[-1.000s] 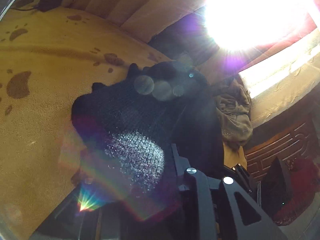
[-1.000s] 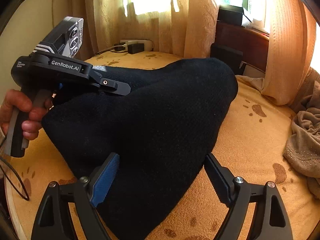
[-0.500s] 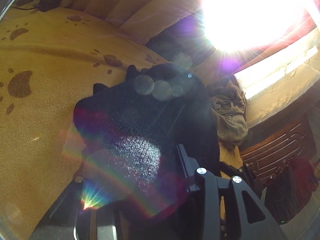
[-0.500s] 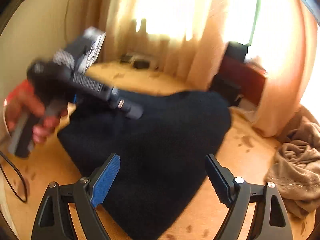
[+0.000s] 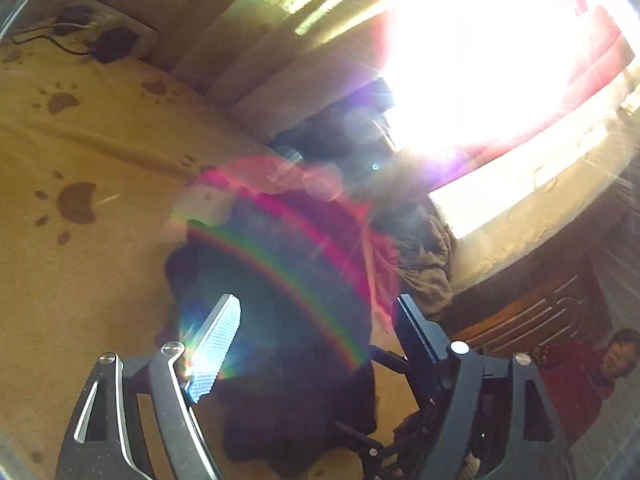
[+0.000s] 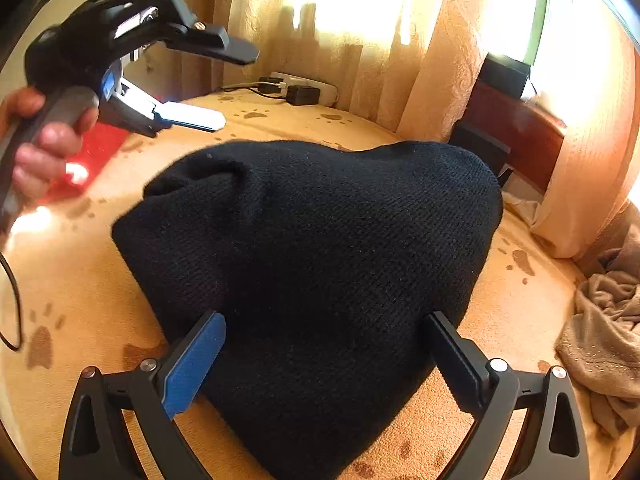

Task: Fold clothes

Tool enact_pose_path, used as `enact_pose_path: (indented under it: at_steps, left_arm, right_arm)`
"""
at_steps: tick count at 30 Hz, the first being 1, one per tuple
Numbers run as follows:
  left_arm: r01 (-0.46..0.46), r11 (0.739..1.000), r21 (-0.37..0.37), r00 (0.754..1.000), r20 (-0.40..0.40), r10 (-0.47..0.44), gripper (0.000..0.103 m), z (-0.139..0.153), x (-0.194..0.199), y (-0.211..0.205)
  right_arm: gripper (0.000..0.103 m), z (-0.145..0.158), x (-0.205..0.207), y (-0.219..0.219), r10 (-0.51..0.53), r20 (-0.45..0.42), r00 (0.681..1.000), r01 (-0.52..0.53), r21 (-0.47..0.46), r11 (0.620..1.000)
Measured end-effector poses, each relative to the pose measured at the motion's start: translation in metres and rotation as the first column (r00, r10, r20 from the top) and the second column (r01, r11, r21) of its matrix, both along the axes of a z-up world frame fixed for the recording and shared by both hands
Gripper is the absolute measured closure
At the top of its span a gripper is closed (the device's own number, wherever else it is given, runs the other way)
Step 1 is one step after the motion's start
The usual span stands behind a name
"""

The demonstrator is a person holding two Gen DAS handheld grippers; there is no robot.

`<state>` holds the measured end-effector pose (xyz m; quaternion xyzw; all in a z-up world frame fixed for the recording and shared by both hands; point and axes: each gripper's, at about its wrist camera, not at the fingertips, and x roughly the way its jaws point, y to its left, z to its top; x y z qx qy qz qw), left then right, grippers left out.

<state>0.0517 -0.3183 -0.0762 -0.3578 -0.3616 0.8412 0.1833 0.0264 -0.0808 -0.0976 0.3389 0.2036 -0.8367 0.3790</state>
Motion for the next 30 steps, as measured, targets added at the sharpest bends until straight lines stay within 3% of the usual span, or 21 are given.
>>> enact_pose_path:
  at_steps: [4, 9, 10, 15, 19, 22, 26, 30]
  left_arm:
    - [0.064, 0.997, -0.049, 0.996, 0.060, -0.061, 0.021, -0.023, -0.021, 0.033]
    - [0.077, 0.991, -0.108, 0.997, 0.030, -0.074, 0.021, -0.037, -0.020, 0.042]
    - [0.080, 0.991, -0.110, 0.997, 0.028, -0.077, 0.021, -0.037, -0.019, 0.041]
    - [0.079, 0.993, -0.088, 0.997, 0.007, -0.079, 0.021, -0.022, -0.010, 0.043]
    - [0.199, 0.970, -0.137, 0.974, -0.084, -0.211, 0.021, 0.001, 0.003, 0.078]
    - [0.269, 0.947, -0.175, 0.959, -0.046, -0.281, 0.021, -0.010, 0.004, 0.102]
    - [0.286, 0.940, -0.187, 0.958, 0.044, -0.283, 0.021, -0.040, -0.006, 0.113]
    - [0.300, 0.934, -0.195, 0.953, 0.030, -0.300, 0.021, -0.045, -0.007, 0.116]
  right_arm:
    - [0.002, 0.025, -0.033, 0.032, -0.112, 0.134, 0.985, 0.133, -0.166, 0.977]
    - [0.002, 0.042, -0.097, 0.068, -0.361, 0.137, 0.922, 0.382, -0.185, 0.906]
    - [0.002, 0.043, -0.103, 0.066, -0.364, 0.138, 0.921, 0.385, -0.196, 0.902]
    - [0.002, 0.047, -0.111, 0.032, -0.241, 0.145, 0.960, 0.273, -0.279, 0.921]
    - [0.002, 0.050, -0.121, -0.008, -0.067, 0.162, 0.984, 0.119, -0.341, 0.933]
    - [0.002, 0.050, -0.134, -0.034, 0.046, 0.216, 0.975, 0.033, -0.349, 0.936]
    - [0.002, 0.028, -0.147, -0.049, 0.045, 0.255, 0.966, 0.020, -0.249, 0.968]
    - [0.002, 0.006, -0.157, -0.061, 0.032, 0.272, 0.962, 0.007, -0.143, 0.990]
